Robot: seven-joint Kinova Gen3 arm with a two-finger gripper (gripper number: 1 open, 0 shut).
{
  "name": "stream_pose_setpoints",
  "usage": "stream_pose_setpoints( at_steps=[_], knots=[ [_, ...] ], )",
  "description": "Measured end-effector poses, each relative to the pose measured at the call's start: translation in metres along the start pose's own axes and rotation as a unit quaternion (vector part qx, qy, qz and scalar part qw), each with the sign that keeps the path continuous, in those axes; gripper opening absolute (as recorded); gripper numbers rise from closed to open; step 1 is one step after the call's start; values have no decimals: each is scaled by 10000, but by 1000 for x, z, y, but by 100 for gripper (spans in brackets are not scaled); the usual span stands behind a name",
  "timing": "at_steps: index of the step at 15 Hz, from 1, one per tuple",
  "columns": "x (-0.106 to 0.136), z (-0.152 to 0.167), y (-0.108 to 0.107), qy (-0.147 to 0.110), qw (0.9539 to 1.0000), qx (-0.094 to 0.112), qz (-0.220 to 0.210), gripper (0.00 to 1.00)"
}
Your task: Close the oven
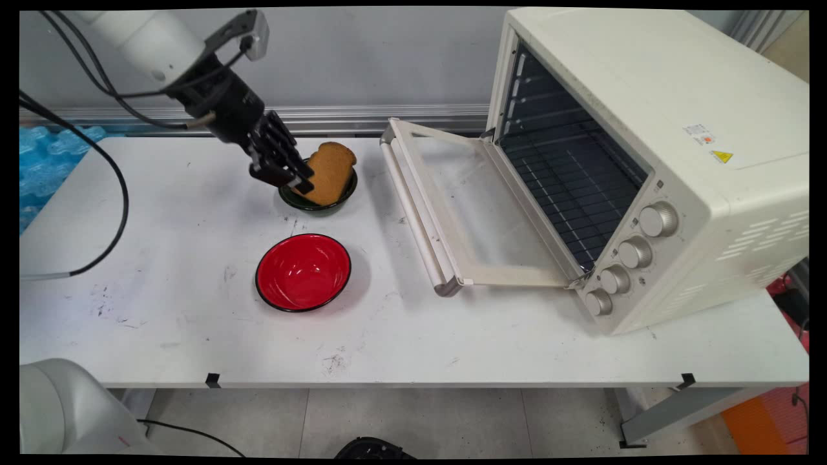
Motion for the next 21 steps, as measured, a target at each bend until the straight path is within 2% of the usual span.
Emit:
stream_pose_setpoints(
  at_steps=[8,13,21],
  knots=[
    [-26,52,0,321,9995,5,20,0],
    [-32,88,-3,586,9983,34,34,0],
    [-35,125,-4,850,9963,88,-29,0]
  ],
)
